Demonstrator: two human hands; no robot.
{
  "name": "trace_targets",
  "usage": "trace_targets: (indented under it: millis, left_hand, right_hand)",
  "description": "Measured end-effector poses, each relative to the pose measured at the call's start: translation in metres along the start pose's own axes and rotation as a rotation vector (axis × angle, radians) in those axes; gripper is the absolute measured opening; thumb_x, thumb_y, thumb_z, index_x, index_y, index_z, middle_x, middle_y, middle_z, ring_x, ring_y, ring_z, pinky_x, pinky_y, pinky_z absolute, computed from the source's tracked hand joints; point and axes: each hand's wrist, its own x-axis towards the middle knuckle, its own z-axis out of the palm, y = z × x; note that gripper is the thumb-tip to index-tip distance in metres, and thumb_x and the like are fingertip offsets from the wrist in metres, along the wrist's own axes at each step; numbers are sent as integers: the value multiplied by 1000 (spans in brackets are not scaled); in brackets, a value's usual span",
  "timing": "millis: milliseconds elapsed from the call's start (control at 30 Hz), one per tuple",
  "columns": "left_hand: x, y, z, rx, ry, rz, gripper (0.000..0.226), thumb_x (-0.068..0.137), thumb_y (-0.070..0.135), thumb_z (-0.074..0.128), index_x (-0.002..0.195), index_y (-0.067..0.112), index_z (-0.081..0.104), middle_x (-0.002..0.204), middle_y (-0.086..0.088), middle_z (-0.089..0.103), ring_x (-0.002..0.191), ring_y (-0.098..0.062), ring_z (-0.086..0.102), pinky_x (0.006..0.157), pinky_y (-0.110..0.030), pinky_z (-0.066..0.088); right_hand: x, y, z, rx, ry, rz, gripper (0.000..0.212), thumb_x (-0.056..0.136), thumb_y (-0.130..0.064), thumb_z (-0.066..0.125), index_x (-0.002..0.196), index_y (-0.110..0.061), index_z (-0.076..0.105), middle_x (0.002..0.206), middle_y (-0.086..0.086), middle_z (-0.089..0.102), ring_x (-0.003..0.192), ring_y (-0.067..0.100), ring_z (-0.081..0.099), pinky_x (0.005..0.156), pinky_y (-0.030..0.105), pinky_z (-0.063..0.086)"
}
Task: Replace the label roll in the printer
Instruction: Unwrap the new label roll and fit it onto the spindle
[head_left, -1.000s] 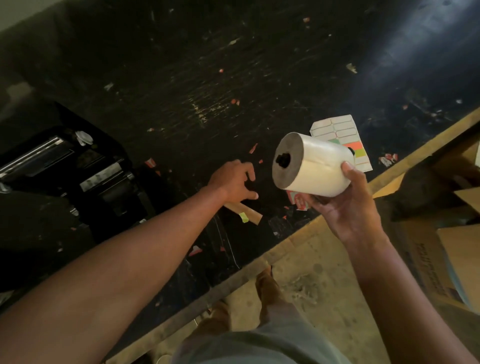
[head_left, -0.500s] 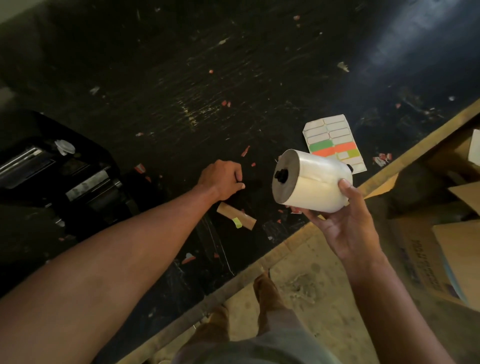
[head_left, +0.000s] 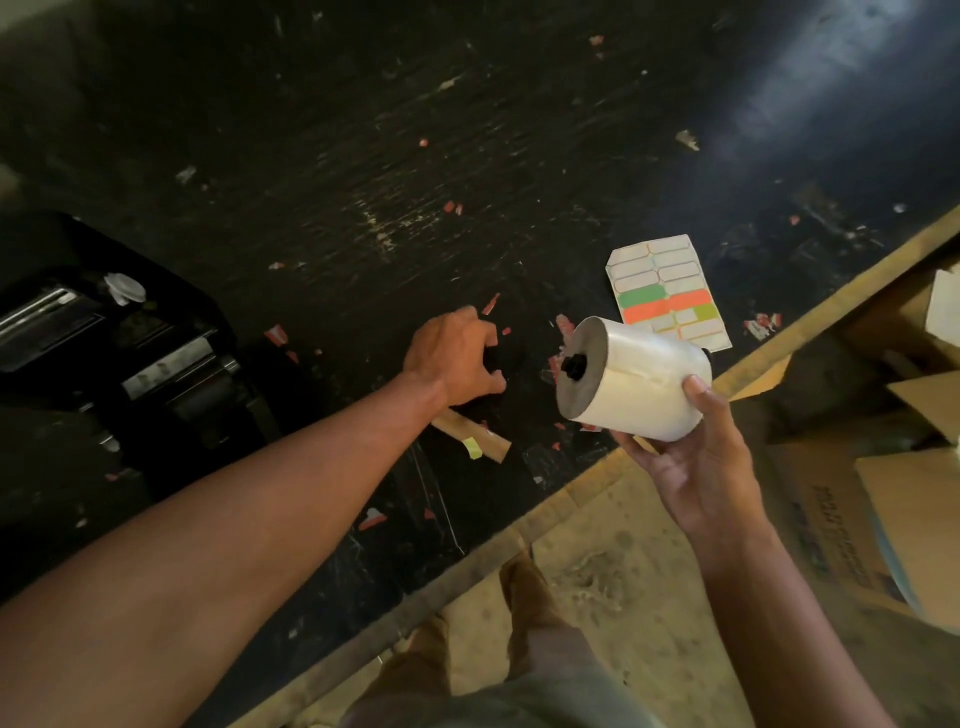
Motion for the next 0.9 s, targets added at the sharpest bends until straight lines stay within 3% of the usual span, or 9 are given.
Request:
trace_targets:
  millis: [133, 233, 367, 467, 600, 700, 767, 833, 900]
  left_hand:
    - [-18, 5, -32, -219, 105, -38, 48, 79, 44, 86, 121, 23, 73, 112, 4, 67, 95, -10, 67, 82, -33, 61]
    - [-47, -1, -51, -715, 92, -125, 34, 85, 30, 85, 117, 25, 76, 106, 10, 76, 93, -2, 72, 89, -28, 61]
    - [-102, -18, -59, -1339, 76, -238, 29, 92, 20, 76, 119, 30, 76, 116, 3, 80, 112, -12, 75, 101, -39, 56]
    - [-139, -29, -59, -1410, 144, -238, 33, 92, 13, 75, 122, 28, 75, 123, 6, 78, 118, -10, 72, 101, -37, 57]
    - [-175, -44, -59, -1375, 238, -180, 39, 92, 7, 75, 130, 17, 73, 128, 4, 76, 121, -9, 71, 100, -28, 57]
    - [-197, -59, -59, -1314, 336, -182, 41, 92, 6, 75, 132, 15, 72, 130, 2, 75, 121, -9, 70, 105, -24, 54]
    - [-212, -68, -56, -1279, 390, -185, 41, 91, 3, 76, 129, 16, 73, 126, 2, 77, 118, -11, 72, 104, -25, 55]
    - [-225, -73, -52, -1274, 448, -208, 40, 89, 1, 77, 124, 20, 75, 119, 6, 80, 113, -10, 75, 101, -25, 56]
    - [-236, -77, -49, -1281, 520, -247, 40, 88, -1, 78, 120, 22, 75, 111, 15, 81, 109, -6, 76, 97, -23, 57]
  right_hand:
    - [-3, 4, 15, -14, 19, 25, 41, 83, -30, 73, 120, -28, 56, 148, 11, 55, 134, 36, 60, 101, 57, 58]
    - [-8, 7, 32, -39, -14, 54, 45, 79, -31, 76, 120, -27, 56, 149, 11, 54, 134, 37, 59, 91, 52, 64]
    - [-19, 10, 57, -118, -92, 109, 42, 81, -33, 76, 119, -28, 60, 148, 11, 55, 134, 38, 58, 93, 52, 60]
    - [-29, 16, 77, -178, -143, 152, 27, 91, -29, 73, 115, -25, 61, 149, 11, 53, 133, 37, 59, 92, 51, 61]
    - [-46, 31, 104, -248, -230, 142, 32, 81, -31, 86, 108, -25, 69, 162, 2, 43, 138, 37, 55, 85, 49, 65]
    - [-64, 42, 123, -289, -264, 156, 21, 92, -22, 76, 98, -37, 62, 140, 6, 56, 128, 34, 60, 104, 62, 55]
    - [-75, 48, 136, -306, -267, 132, 28, 98, -16, 68, 92, -39, 53, 124, 3, 60, 119, 29, 62, 107, 62, 53]
    - [-81, 58, 145, -335, -300, 133, 20, 95, -19, 71, 100, -33, 59, 126, 5, 62, 117, 28, 64, 99, 57, 57]
    - [-85, 69, 151, -402, -315, 140, 40, 82, -28, 80, 117, -21, 62, 135, 6, 63, 122, 28, 66, 90, 51, 63]
